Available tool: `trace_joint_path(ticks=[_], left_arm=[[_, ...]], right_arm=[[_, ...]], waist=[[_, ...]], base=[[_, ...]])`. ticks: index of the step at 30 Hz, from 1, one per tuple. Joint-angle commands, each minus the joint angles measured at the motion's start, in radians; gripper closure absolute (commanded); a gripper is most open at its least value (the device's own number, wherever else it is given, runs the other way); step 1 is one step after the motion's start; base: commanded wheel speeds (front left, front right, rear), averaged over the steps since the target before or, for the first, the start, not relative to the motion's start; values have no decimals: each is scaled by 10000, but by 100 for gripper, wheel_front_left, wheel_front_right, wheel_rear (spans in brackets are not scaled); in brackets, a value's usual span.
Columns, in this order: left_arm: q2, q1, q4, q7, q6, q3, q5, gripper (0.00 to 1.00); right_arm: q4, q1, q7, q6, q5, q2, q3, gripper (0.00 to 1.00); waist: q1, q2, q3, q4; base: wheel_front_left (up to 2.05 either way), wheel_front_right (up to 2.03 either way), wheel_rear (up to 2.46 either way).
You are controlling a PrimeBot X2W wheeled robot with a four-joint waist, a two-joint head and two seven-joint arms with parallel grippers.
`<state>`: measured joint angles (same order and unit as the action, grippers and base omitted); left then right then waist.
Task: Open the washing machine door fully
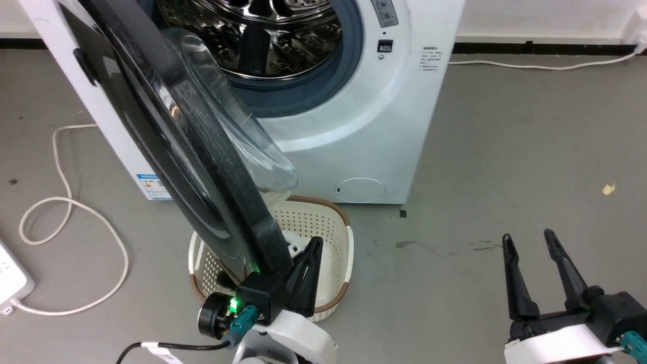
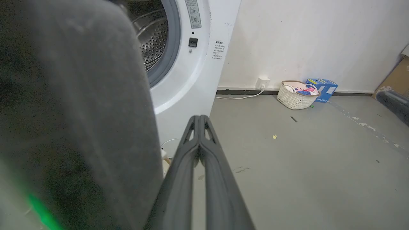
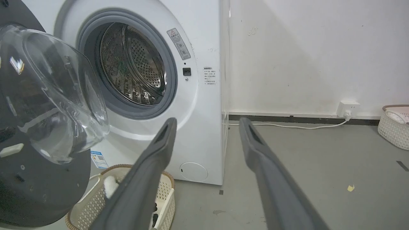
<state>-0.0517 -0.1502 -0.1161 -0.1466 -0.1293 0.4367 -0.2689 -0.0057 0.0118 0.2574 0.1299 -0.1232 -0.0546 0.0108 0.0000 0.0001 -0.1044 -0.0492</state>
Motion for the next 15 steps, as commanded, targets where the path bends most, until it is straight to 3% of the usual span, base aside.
trace_joint_path(ticks=[1,8,9,15], left_arm=[[-176,-186,-103,-102,-61,-226,-60,100],[-301,115,-245,-315,13,-199,-184,100],[-323,327,-149,-334,-12,-151,-229,100],[-414,624,-21,-299,-108,-172,-327,100]], right_arm=[[41,-88,43,8,-26,43,-13,0],[95,96,43,8,76,43,-14,0],[100,197,43,8,88,43,32,0],[133,325,43,8,74,43,25,0]], waist=[[0,-1,34,91],[0,-1,391,856],[0,-1,531,1364],[0,-1,667,2481]], base=[[0,0,0],[0,0,0],[0,0,0],[0,0,0]])
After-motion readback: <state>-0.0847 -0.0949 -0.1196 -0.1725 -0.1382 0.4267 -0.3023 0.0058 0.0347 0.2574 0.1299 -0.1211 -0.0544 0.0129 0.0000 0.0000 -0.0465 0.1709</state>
